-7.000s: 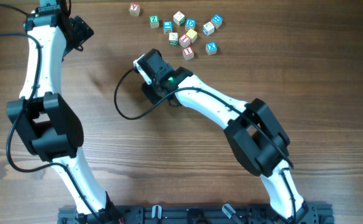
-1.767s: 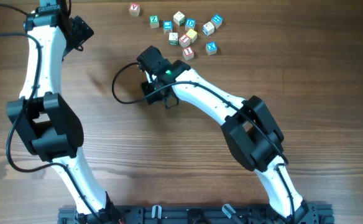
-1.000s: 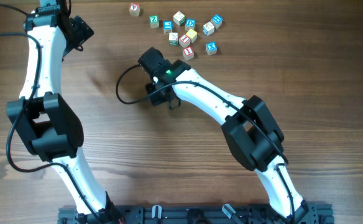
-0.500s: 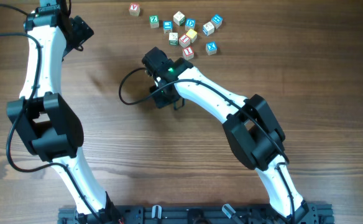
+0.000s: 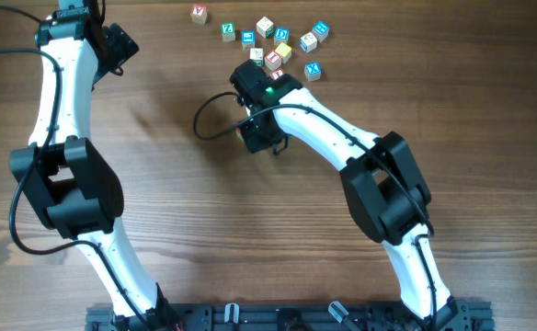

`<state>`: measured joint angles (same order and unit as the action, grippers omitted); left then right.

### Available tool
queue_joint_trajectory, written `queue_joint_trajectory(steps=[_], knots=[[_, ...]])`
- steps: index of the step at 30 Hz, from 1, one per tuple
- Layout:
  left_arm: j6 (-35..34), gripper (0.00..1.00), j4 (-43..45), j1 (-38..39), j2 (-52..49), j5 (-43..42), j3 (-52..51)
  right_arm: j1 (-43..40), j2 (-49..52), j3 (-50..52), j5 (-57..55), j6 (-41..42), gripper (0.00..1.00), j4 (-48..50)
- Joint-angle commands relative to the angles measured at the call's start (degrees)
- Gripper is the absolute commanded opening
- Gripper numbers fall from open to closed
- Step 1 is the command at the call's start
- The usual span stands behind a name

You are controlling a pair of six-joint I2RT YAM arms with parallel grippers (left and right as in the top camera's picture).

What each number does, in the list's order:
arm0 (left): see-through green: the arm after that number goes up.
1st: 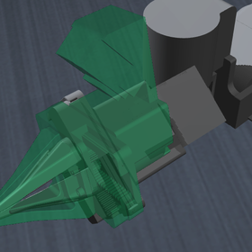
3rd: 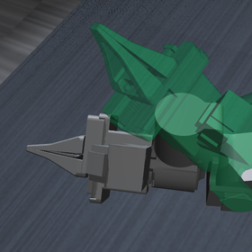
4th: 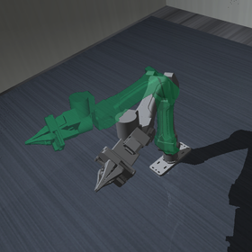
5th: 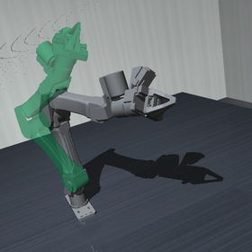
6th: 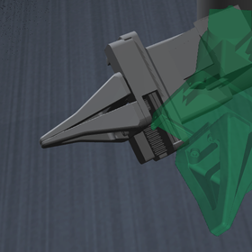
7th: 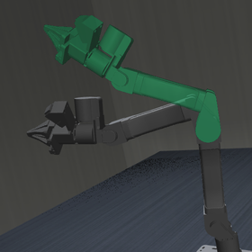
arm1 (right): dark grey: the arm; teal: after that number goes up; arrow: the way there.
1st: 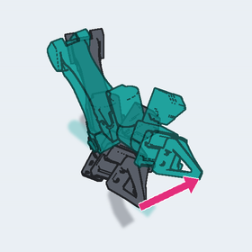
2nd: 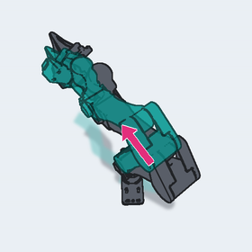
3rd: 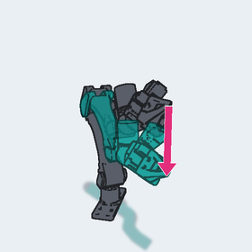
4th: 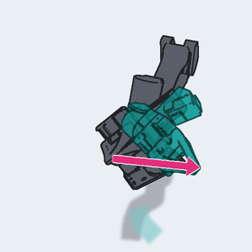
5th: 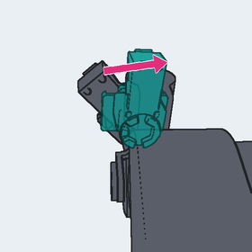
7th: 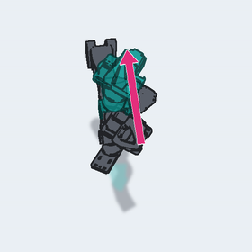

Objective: Form a circle

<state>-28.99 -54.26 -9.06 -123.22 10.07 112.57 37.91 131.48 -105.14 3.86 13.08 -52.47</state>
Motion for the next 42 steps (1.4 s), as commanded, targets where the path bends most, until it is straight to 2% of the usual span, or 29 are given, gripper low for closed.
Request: queue_joint_trajectory(steps=[1, 22, 24, 28, 30, 34, 42], knots=[[0.28, 1.00, -0.04, -0.07, 0.20, 0.72, 0.57, 0.09, 0.85, -0.17, -1.07, -1.07, 0.04, 1.57], [0.28, 1.00, -0.04, -0.07, 0.20, 0.72, 0.57, 0.09, 0.85, -0.17, -1.09, -0.90, 0.04, 3.91], [0.28, 1.00, -0.04, -0.07, 0.20, 0.72, 0.57, 0.09, 0.85, -0.17, -1.07, -0.92, 0.04, 2.91], [0.28, 1.00, -0.04, -0.07, 0.20, 0.72, 0.57, 0.09, -0.61, -4.63, -3.39, -0.42, 0.04, -5.55], [0.28, 1.00, -0.04, -0.07, 0.20, 0.72, 0.57, 0.15, -1.64, -8.11, 0.59, 0.00, 0.04, -6.54], [0.28, 1.00, -0.04, -0.07, 0.20, 0.72, 0.57, 0.46, -2.36, -9.27, 8.92, 0.63, 0.04, -3.17], [0.28, 1.00, -0.04, -0.07, 0.20, 0.72, 0.57, 4.55, -0.39, -6.86, 3.17, 0.42, 0.04, -0.61]])
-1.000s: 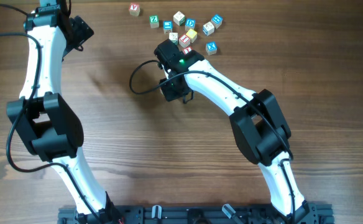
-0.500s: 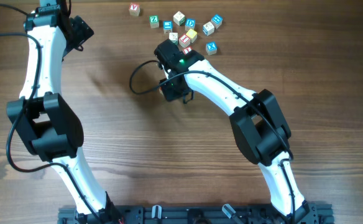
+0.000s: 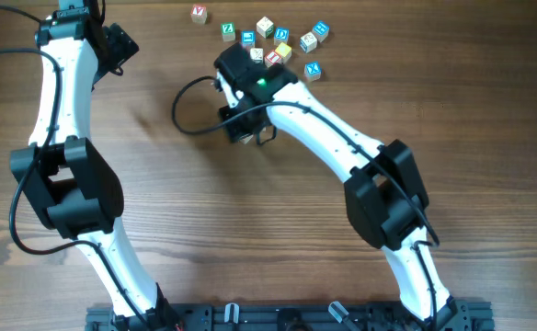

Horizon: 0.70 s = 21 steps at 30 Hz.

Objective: Form a circle

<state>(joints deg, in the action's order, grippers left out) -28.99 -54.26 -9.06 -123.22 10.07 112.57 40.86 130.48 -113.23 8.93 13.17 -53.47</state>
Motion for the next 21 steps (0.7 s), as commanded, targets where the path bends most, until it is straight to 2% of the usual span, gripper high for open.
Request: queue_joint_trajectory(steps=[1, 13, 21], knots=[[0.28, 1.00, -0.04, -0.07, 0.20, 0.72, 0.57, 1.75, 1.05, 1.46, -1.86, 0.35, 0.04, 0.52], [0.28, 1.00, -0.04, -0.07, 0.20, 0.72, 0.57, 1.88, 1.75, 7.82, -5.20, 0.52, 0.04, 4.87], [0.28, 1.00, -0.04, -0.07, 0.20, 0.72, 0.57, 1.88, 2.56, 7.98, -5.18, 0.35, 0.04, 5.51]])
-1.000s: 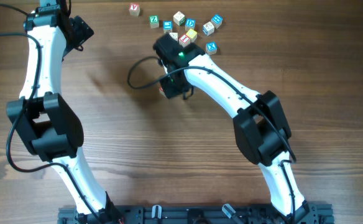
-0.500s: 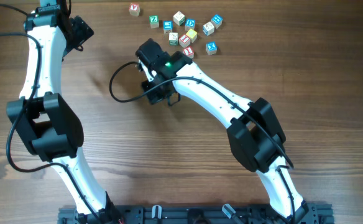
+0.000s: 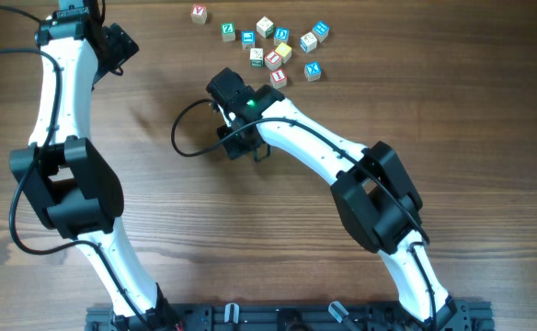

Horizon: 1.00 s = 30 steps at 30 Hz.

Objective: Form a circle

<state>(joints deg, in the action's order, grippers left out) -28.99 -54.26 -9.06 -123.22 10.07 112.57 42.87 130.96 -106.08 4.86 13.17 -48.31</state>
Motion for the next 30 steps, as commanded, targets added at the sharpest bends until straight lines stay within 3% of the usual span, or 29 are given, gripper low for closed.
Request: queue_joint_trajectory(steps=[1, 30], knots=[[0.28, 1.00, -0.04, -0.07, 0.20, 0.72, 0.57, -0.13, 2.49, 0.83, -1.14, 0.33, 0.04, 0.42], [0.28, 1.00, -0.04, -0.07, 0.20, 0.72, 0.57, -0.63, 2.99, 0.83, -5.22, -1.18, 0.04, 1.46]])
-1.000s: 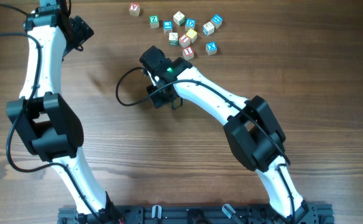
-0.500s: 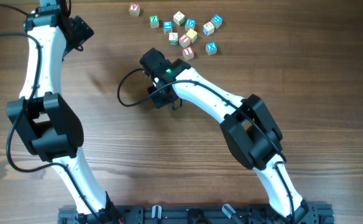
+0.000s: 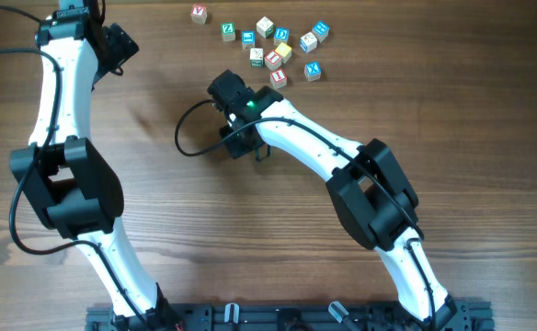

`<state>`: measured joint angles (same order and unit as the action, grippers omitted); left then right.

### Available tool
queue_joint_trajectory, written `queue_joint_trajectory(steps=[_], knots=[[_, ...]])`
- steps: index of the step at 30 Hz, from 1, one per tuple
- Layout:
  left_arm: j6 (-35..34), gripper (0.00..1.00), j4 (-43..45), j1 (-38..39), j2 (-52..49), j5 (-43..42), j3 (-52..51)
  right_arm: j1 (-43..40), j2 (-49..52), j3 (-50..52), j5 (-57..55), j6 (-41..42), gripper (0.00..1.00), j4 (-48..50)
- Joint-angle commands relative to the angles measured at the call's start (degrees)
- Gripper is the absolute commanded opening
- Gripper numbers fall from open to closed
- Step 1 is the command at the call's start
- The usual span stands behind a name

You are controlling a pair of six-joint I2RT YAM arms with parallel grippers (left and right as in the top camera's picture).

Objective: Form a circle

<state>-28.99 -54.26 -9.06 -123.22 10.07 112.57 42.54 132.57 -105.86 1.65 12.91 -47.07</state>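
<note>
Several lettered wooden cubes lie loosely bunched at the far edge of the table: a lone one point(image 3: 199, 13) at the left, a green one point(image 3: 228, 30), a yellow one point(image 3: 283, 51), a red one point(image 3: 278, 78) nearest me and blue ones point(image 3: 313, 70) at the right. They form no ring. My right gripper point(image 3: 243, 147) hangs below and left of the bunch, apart from every cube; its jaws are hidden under the wrist. My left gripper point(image 3: 119, 46) rests at the far left, away from the cubes, its fingers too dark to read.
A black cable loop point(image 3: 184, 138) hangs off the right wrist to its left. The left arm point(image 3: 62, 101) runs along the left side of the wooden table point(image 3: 452, 119). A black rail point(image 3: 287, 317) lines the near edge.
Almost nothing has changed. The right gripper stays at the same spot below-left of the cubes; only its forearm and the cable loop have shifted slightly. The cubes and the left arm have not moved.
The right gripper first stood just below the bunch, its wrist covering part of the red cube. Then it was further left, and later left and nearer me, with the red cube uncovered. It remains there now. No cube has changed place; the left arm stayed still.
</note>
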Motion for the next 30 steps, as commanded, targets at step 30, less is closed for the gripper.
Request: queue_joint_trajectory(steps=[30], knots=[[0.28, 1.00, -0.04, -0.07, 0.20, 0.72, 0.57, -9.84, -3.78, 2.34, 10.47, -2.25, 0.04, -3.63]])
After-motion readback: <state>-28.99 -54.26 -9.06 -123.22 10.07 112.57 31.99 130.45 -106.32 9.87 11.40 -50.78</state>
